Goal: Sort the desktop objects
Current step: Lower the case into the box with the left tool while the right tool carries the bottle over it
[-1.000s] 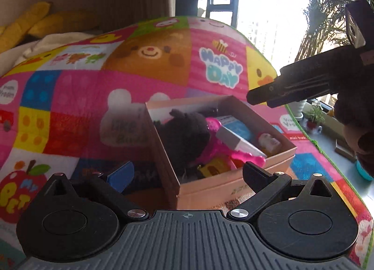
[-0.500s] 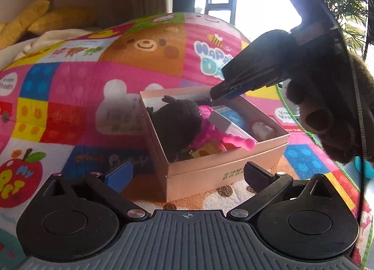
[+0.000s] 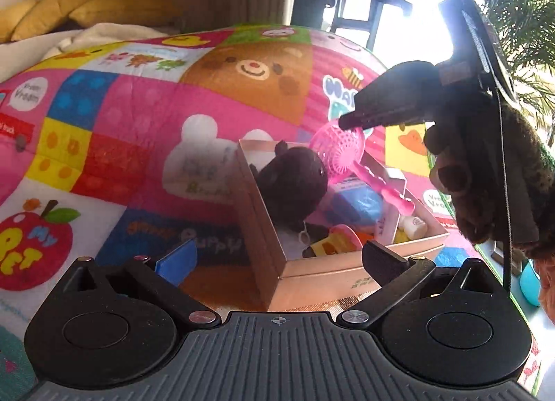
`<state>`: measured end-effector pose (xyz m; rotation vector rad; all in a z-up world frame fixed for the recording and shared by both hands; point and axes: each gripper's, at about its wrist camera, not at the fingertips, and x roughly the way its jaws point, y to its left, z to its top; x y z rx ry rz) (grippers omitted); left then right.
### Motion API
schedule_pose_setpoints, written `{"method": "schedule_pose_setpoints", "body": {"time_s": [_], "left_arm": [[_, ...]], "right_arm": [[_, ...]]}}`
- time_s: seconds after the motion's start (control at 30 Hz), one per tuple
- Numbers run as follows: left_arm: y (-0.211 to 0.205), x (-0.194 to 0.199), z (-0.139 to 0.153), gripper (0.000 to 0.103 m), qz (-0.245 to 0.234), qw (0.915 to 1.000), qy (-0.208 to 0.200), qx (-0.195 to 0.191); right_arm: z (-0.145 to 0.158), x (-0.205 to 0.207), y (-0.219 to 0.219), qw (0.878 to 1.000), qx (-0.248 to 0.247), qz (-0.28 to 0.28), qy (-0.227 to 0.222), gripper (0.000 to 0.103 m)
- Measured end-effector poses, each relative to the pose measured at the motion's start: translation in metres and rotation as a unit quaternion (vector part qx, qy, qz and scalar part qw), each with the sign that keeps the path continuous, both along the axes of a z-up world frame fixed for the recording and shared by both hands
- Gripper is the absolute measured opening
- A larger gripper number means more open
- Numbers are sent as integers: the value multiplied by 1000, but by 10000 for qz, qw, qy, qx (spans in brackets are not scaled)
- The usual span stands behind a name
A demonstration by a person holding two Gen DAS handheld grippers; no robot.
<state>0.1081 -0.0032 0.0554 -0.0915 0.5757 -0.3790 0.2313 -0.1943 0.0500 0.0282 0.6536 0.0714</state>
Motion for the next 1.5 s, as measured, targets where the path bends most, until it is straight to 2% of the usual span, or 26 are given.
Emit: {"method": "schedule_pose_setpoints", "body": {"time_s": [0.13,0.3,0.4,0.5,0.63,0.77,0.83,0.9,1.0,1.13,1.2,1.3,1.4,1.5], "left_arm": [[-5,1,-3,103,-55,10000,51,52],[-6,-1,-4,103,-93,9998,43,145],[-7,0,-6,103,-90,9998,76,168],[-12,2,-6,103,-115,9997,105,166],[-18,-2,-5,103,-202,9995,81,210],[-16,-7,-4,103,-212,9994,24,272],[-15,-6,-4,103,-179,9994,54,277],[-14,-7,-4,103,-167,9995,50,266],[-14,-8,-4,103,-161,9996,42,231],[-23,-6,-4,103,-188,9995,81,237],[-32,-7,-4,103,-222,9992,87,321],[-41,-11,-3,103,-270,9985,38,469],[-44,-15,-2,103,-367,9979,14,532],[-44,-17,-3,103,-433,9971,14,626]], "right_arm": [[12,0,-8,9990,280,-10,-356,7],[-6,6,-20,9991,393,-134,6,7],[-13,0,-30,9988,447,-215,13,7],[-8,-7,-27,9982,592,28,-25,7],[-3,-4,-16,9951,865,446,180,7],[-20,2,-20,9956,619,422,562,8],[-25,-3,-28,9974,375,240,568,8],[-22,-20,-42,9987,276,209,386,9],[-12,-60,-62,9965,551,538,315,13],[-11,-108,-70,9929,607,926,424,13],[-13,-119,-65,9903,671,1110,503,13],[-20,-113,-55,9883,742,1156,659,13],[-30,-90,-45,9859,890,1144,834,13],[-41,-67,-37,9895,771,863,870,13]]}}
